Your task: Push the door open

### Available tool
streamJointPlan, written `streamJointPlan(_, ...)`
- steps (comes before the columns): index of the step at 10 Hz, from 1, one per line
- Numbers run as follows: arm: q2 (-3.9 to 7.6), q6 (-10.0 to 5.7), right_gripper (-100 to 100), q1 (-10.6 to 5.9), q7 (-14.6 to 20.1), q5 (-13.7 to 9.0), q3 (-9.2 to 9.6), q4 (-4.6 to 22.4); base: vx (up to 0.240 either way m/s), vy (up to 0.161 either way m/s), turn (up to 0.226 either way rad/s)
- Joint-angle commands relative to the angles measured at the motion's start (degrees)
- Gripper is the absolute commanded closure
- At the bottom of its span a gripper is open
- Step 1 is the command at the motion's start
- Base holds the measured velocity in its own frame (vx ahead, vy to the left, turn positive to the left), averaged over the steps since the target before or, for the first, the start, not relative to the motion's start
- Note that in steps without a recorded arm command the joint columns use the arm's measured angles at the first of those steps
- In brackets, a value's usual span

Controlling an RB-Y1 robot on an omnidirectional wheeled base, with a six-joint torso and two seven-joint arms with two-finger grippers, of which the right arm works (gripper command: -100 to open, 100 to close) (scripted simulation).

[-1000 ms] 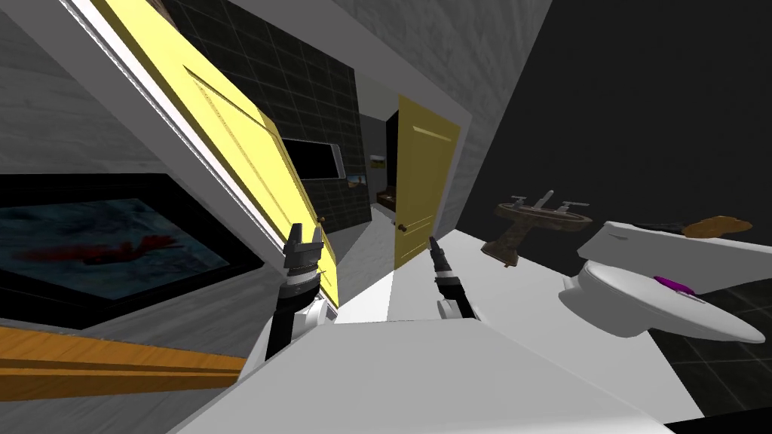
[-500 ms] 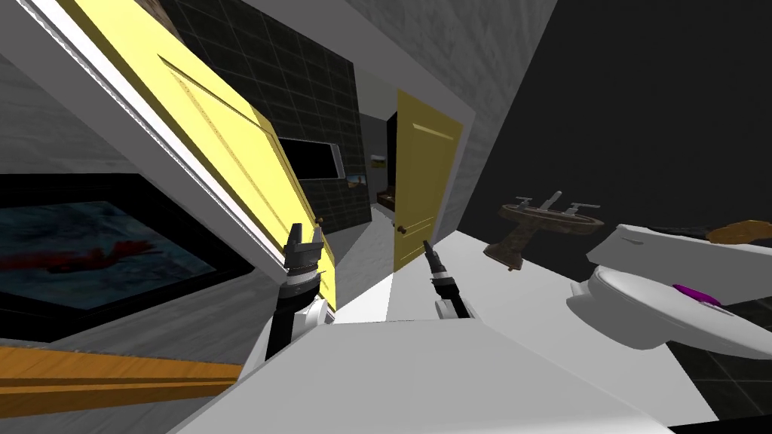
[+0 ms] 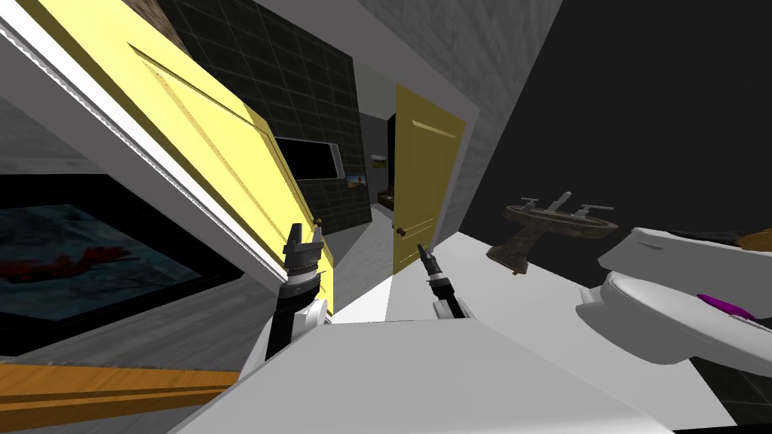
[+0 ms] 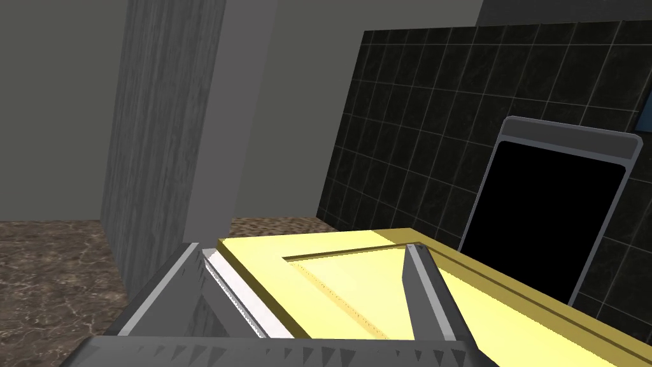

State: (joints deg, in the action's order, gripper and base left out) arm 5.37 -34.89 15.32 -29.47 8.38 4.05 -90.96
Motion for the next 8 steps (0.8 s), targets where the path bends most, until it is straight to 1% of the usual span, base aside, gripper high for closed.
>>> streamJointPlan(1,0.0,-0.56,-100,-0.61,-1.2,0.45,0.03,1.66,0.067,-0.039,0.012)
streamJointPlan(2,0.11,-1.19,-100,-1.39,-2.79,1.19,0.1,3.7,0.051,-0.038,0.013)
streamJointPlan(3,0.21,-1.81,-100,-2.16,-4.39,1.92,0.17,5.06,0.071,-0.055,0.027)
streamJointPlan(4,0.21,-1.81,-100,-2.16,-4.39,1.92,0.17,5.74,0.057,-0.042,0.016)
streamJointPlan(6,0.41,-3.07,-100,-3.72,-7.57,3.39,0.32,9.83,0.061,-0.05,0.023)
streamJointPlan(7,0.49,-3.68,-100,-4.49,-9.14,4.11,0.39,11.43,0.097,-0.056,0.036)
streamJointPlan(8,0.49,-3.68,-100,-4.49,-9.14,4.11,0.39,11.84,0.07,-0.04,0.01)
